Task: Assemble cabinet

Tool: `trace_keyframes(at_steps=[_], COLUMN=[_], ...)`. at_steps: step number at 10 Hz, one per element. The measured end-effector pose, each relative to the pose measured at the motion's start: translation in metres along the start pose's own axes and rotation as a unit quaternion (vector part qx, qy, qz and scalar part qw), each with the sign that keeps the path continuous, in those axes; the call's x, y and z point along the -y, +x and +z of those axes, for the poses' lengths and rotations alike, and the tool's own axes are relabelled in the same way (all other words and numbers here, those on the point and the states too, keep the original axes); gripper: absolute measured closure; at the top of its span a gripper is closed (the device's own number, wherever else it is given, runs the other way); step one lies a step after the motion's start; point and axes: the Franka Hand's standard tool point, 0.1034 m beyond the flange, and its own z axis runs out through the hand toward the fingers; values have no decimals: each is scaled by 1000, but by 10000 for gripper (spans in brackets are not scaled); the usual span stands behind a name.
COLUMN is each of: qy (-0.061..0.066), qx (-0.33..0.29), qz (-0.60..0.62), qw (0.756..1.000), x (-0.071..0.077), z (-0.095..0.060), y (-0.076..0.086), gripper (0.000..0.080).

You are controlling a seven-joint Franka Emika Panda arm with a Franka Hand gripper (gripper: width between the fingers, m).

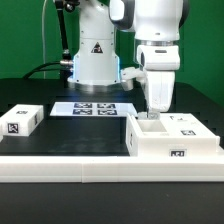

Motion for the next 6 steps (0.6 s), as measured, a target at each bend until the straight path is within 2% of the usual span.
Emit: trace_keyframes(at_steps=[4, 5, 6], qy=[0, 3, 7], qx=[0, 3, 13], qz=[2, 1, 1], qw=[1000, 1000, 1000], x=[-1, 0, -1], z=[0, -2, -13], y=[-2, -3, -6], gripper=[731, 731, 731])
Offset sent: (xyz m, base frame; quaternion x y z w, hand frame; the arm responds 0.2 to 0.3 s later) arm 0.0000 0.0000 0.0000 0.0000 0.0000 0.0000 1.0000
